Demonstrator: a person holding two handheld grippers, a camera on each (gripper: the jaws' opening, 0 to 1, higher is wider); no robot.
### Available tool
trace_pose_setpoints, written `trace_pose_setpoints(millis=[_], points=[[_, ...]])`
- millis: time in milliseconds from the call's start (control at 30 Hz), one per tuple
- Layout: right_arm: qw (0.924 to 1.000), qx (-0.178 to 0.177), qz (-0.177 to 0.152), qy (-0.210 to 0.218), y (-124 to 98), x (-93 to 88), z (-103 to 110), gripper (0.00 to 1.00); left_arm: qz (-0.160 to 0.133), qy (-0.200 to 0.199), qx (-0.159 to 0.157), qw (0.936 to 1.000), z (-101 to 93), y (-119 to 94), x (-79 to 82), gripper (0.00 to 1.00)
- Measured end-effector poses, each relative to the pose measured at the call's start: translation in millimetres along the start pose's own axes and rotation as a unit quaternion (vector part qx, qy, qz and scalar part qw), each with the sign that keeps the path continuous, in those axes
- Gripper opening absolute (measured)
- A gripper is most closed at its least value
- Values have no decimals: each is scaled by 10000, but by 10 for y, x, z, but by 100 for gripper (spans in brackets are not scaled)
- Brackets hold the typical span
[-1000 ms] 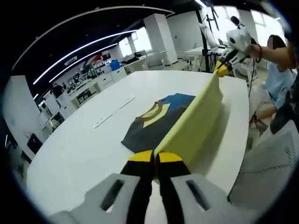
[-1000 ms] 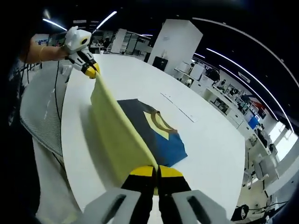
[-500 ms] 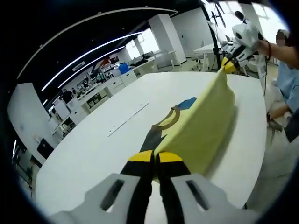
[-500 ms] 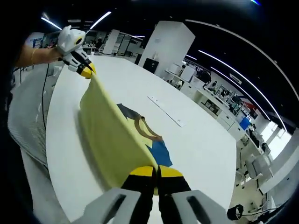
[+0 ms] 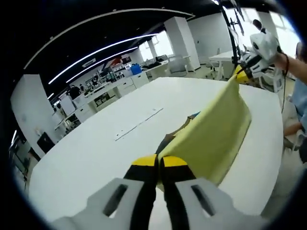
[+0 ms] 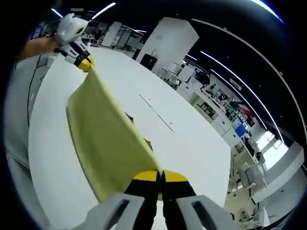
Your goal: Fold the garment on the visible template until the final outline fits inside the template.
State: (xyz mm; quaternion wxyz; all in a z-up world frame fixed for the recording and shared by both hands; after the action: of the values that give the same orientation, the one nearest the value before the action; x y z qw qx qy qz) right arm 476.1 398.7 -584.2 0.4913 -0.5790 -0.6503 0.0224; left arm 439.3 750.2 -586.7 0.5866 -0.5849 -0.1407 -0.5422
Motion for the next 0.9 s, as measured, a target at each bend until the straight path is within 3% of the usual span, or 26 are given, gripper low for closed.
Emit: trace_pose_setpoints(millis=[300,400,667,767,900], points=[[9998,-12,169,-88,271,10,-81,0,123,-159,-132,9997,123,262,-36,0],[9997,-22,257,-58,366,-3,-99,0,72,-613,-284,9977,155,342,-52,0],[9989,123,459,22,654,-71,-104,0,307,-541,-345,9975,201,590,-171,0],[9977,272,548,281,775,-124,-96,0,430,-413,-369,9975,216,710,-237,0],[9966,362,699,230,924,-169,-65,0,547,-526,-393,9963,221,848,-324,0]])
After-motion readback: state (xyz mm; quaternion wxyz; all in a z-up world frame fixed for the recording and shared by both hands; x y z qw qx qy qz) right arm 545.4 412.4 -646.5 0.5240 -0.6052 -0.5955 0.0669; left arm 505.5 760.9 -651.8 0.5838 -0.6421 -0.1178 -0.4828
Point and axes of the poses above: the point that each gripper's makers call its tool centre point, and the gripper's own axes: y roughly forward along the fingers, z roughly to its left, x roughly out of its top, the point moved 8 cm from there along -y, roughly backward along the fingers, and after that the axes turned 4 degrees about z, right-handed, at the moved point
